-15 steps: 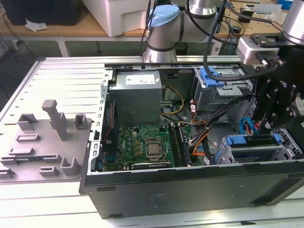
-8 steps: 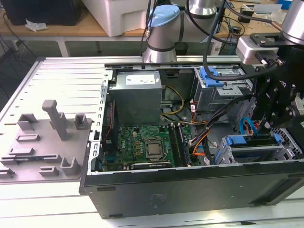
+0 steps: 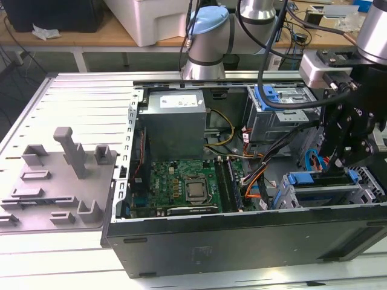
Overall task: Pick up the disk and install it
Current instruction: 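Insert the second disk wire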
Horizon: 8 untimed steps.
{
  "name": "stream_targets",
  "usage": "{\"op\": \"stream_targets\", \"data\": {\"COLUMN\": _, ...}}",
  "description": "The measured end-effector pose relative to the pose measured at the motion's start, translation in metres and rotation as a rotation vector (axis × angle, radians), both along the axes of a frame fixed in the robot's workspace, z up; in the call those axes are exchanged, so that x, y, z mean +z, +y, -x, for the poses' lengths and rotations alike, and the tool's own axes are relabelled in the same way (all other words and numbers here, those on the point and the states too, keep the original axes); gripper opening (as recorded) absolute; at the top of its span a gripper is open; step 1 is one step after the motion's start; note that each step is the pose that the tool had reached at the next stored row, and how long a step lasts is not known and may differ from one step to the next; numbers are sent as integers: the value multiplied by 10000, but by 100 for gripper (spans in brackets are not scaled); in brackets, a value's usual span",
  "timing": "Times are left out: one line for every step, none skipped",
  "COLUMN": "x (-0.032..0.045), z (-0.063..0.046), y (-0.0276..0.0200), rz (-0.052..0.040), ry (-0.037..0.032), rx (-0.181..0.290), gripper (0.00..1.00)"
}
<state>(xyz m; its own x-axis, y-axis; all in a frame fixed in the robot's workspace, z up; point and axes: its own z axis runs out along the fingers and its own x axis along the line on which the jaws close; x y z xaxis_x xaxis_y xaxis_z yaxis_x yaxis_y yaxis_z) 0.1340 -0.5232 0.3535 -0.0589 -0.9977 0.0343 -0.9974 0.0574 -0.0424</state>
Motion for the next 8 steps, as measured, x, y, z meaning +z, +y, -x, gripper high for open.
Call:
{"op": "stream_targets", "data": {"x": -1, "z": 0, "y": -2, "rz": -3, "ry": 0, "rx": 0, "gripper": 42}}
{"op": "stream_targets", "data": {"x": -1, "z": 0, "y": -4, "rz": -5, "ry": 0, "rx": -1, "gripper": 42}}
{"op": "stream_targets", "data": {"x": -3, "z": 0, "y": -6, "rz": -10, "ry": 0, "rx": 0, "gripper": 40}}
{"op": "stream_targets", "data": {"x": -5, "z": 0, "y": -6, "rz": -12, "ry": 0, "rx": -1, "gripper": 34}}
{"op": "stream_targets", "data": {"x": -5, "z": 0, "y": -7, "rz": -13, "ry": 0, "rx": 0, "gripper": 27}}
{"op": "stream_targets", "data": {"x": -6, "z": 0, "y": -10, "rz": -11, "ry": 0, "rx": -1, "gripper": 21}}
{"op": "stream_targets", "data": {"x": -6, "z": -1, "y": -14, "rz": -11, "ry": 0, "rx": -2, "gripper": 21}}
{"op": "stream_targets", "data": {"x": -6, "z": -7, "y": -17, "rz": -10, "ry": 0, "rx": -1, "gripper": 21}}
